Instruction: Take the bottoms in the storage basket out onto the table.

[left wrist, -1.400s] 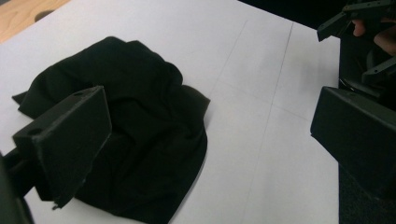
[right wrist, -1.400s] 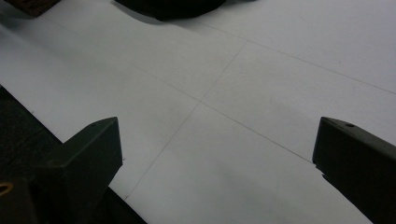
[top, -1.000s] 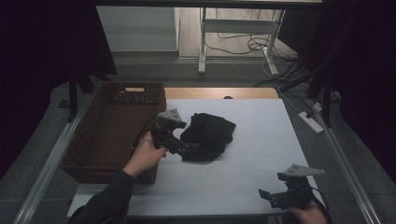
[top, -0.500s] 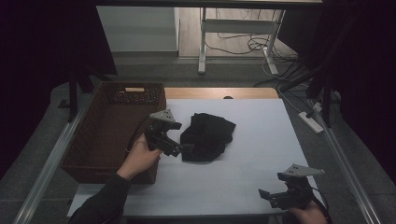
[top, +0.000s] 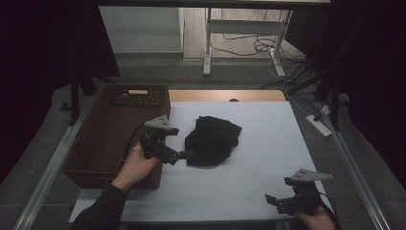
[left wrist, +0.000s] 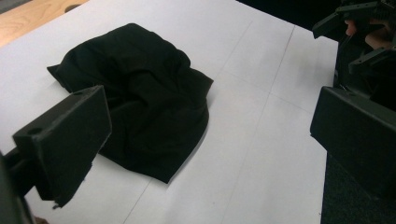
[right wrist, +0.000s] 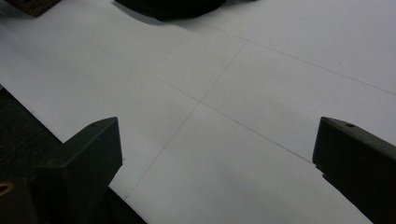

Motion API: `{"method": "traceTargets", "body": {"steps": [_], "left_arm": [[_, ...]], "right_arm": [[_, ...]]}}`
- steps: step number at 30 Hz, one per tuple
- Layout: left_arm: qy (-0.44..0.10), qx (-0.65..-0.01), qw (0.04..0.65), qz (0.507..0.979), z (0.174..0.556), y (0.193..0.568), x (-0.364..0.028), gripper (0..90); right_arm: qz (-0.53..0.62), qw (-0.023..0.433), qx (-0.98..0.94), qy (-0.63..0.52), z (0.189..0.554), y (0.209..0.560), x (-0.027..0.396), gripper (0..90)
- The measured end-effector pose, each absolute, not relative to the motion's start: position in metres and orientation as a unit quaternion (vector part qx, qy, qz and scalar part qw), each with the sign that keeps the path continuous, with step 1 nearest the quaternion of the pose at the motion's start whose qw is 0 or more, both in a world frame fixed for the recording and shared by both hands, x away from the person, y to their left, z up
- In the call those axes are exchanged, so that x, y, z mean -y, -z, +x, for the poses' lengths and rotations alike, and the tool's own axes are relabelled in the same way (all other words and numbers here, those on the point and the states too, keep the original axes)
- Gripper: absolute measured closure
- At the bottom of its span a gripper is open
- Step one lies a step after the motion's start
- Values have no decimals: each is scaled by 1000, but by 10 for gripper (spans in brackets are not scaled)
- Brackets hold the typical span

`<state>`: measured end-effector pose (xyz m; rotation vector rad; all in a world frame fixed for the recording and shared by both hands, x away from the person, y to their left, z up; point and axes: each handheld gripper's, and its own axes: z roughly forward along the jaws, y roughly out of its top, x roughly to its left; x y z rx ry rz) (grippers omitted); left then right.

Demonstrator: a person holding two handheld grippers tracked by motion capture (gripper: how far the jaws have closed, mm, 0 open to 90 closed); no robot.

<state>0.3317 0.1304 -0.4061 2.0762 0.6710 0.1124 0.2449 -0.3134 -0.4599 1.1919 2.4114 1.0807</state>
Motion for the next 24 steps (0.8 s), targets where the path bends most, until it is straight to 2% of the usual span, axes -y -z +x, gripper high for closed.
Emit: {"method": "traceTargets", "body": {"steps": [24], "left_arm": [[-60,-292,471,830,306,410,-152,0]], "right_arm": [[408,119,-824,-373,245,460,314,19]]}}
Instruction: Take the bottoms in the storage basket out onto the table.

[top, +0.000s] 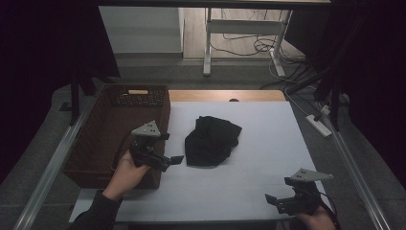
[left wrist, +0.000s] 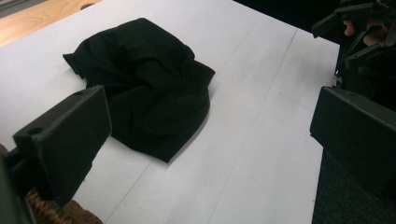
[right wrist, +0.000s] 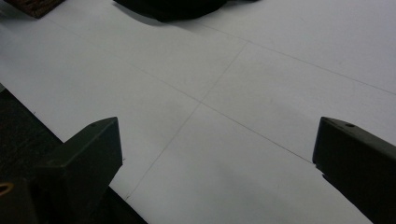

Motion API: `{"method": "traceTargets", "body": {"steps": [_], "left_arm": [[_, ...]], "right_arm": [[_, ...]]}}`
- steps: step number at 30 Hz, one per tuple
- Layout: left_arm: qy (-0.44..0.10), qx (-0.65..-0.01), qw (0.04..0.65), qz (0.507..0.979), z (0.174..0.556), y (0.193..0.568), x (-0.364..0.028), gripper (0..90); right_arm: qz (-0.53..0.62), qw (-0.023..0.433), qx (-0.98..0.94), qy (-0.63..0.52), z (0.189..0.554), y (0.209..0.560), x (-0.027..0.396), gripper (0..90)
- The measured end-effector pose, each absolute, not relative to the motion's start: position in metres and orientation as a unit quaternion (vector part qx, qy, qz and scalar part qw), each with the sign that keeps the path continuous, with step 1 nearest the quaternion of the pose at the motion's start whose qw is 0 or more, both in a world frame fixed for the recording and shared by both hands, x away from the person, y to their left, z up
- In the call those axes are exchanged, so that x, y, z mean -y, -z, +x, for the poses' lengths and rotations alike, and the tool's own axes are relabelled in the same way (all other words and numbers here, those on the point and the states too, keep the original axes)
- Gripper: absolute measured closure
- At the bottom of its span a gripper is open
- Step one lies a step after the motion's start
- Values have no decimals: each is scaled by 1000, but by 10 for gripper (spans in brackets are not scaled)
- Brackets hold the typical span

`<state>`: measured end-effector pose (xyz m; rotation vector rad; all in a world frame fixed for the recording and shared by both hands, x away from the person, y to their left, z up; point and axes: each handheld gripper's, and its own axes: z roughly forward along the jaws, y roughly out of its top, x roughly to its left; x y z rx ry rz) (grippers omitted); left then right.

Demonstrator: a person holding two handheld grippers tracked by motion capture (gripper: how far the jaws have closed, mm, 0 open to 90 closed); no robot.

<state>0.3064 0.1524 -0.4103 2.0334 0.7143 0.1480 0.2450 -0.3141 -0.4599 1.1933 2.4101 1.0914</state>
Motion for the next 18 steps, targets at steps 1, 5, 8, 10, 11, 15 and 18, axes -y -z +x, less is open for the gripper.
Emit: {"method": "traceTargets", "body": {"steps": [1,5,8,10,11,15,18], "left_arm": [[-61,-293,472,830,305,411,-153,0],[-63,-295,470,829,301,411,-156,0],[-63,-296,470,829,297,413,-158,0],[-63,-298,469,829,295,413,-160,0],[-63,-299,470,828,295,414,-161,0],[-64,-302,471,826,291,414,-164,0],[-64,-305,472,825,289,415,-166,0]], "right_arm": [[408,119,-824,-373,245,460,314,19],[408,119,-824,-373,245,460,314,19],[408,120,-825,-373,245,460,314,19],[409,120,-824,-373,245,460,314,19],[409,120,-824,-373,245,460,314,19],[411,119,-823,-374,245,460,315,18],[413,119,-821,-376,245,460,315,18]]}}
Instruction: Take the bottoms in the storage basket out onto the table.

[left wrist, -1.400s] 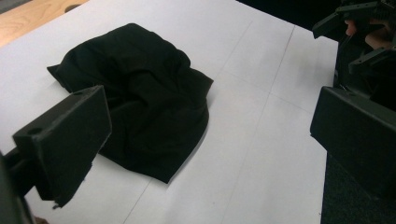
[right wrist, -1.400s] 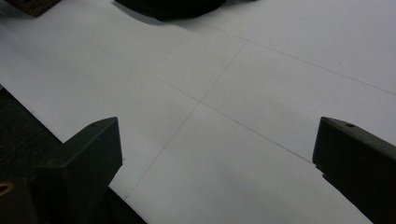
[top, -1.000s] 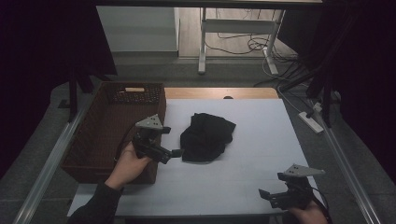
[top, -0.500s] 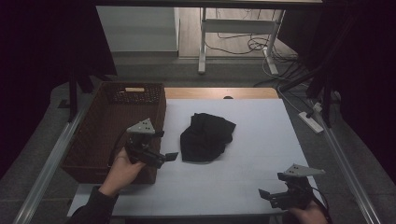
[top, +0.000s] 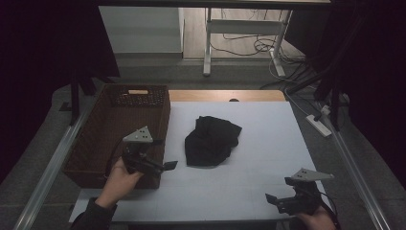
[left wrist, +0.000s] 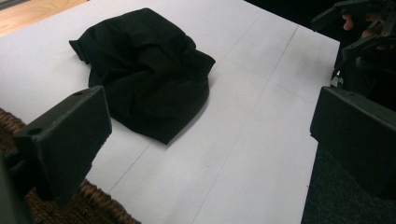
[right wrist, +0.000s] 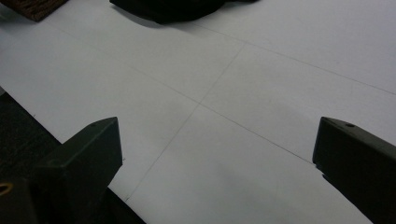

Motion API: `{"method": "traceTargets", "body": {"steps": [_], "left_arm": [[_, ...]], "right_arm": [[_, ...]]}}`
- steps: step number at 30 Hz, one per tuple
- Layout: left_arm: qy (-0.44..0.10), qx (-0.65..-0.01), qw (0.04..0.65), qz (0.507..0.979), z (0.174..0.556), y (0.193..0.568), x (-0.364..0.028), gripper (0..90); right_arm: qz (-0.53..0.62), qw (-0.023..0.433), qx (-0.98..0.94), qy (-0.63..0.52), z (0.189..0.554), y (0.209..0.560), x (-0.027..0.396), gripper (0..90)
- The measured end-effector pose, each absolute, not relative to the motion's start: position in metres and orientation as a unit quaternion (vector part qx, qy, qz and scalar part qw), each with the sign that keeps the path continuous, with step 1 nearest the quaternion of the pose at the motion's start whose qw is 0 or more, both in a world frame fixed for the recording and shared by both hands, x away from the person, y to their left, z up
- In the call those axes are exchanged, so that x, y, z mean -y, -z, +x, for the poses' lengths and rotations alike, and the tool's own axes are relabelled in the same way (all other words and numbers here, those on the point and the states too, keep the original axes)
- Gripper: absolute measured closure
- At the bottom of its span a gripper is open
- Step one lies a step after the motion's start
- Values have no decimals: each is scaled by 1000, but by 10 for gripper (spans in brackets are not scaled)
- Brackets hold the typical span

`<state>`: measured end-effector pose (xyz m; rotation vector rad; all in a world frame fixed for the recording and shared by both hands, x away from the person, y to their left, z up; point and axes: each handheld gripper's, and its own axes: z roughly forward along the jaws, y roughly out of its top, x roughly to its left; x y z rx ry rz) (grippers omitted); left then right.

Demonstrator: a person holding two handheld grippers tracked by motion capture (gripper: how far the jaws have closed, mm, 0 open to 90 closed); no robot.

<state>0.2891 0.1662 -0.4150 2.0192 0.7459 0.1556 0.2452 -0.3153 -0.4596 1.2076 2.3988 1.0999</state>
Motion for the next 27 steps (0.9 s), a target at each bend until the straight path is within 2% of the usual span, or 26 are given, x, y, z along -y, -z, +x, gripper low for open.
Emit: {"method": "traceTargets", "body": {"steps": [27], "left_arm": [[-55,-338,474,811,258,433,-195,0]], "right_arm": [[412,118,-821,-376,245,460,315,18]]}}
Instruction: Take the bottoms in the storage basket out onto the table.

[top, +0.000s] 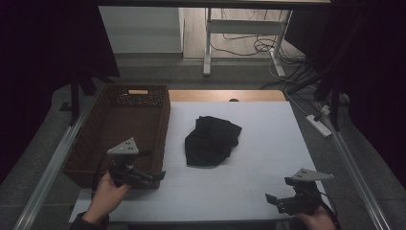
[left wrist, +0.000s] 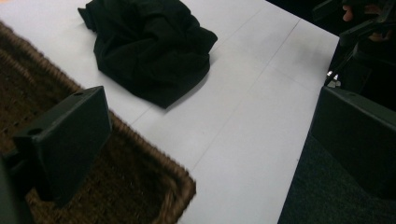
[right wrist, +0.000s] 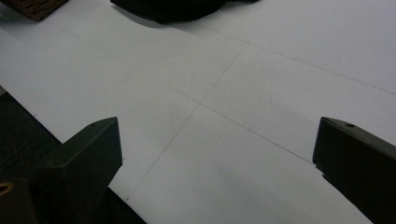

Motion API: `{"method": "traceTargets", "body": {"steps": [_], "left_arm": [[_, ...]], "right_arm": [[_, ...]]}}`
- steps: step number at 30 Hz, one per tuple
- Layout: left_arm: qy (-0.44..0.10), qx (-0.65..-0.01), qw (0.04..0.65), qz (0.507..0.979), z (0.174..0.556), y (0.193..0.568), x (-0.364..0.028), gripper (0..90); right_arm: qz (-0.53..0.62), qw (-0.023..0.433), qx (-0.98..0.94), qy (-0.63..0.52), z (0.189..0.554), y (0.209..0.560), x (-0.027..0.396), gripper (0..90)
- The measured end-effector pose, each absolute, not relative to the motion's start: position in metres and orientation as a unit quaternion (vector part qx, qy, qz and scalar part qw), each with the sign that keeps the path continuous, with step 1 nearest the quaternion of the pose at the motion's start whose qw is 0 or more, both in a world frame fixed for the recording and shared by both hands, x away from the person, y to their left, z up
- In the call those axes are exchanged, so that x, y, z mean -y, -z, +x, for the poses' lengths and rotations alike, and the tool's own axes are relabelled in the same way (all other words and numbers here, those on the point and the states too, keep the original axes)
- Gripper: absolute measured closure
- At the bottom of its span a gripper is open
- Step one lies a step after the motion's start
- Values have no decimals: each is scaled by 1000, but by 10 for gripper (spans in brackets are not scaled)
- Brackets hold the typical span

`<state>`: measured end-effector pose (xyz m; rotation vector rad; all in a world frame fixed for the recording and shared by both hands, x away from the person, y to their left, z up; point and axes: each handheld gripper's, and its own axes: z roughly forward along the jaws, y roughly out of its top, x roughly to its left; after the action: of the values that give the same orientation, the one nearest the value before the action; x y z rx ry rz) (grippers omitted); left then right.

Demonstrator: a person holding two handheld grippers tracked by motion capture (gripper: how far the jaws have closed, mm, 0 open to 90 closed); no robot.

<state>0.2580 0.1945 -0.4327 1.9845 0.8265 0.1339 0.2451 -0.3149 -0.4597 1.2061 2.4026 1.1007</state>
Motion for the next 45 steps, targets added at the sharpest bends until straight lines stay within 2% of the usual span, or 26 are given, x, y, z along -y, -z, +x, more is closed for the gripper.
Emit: {"method": "traceTargets", "body": {"steps": [33,45], "left_arm": [[-108,-408,460,782,194,450,-246,0],[-92,-431,453,775,185,463,-260,0]], "right_arm": [[411,120,-824,-372,245,460,314,19],[411,120,-824,-371,245,460,314,19]]}}
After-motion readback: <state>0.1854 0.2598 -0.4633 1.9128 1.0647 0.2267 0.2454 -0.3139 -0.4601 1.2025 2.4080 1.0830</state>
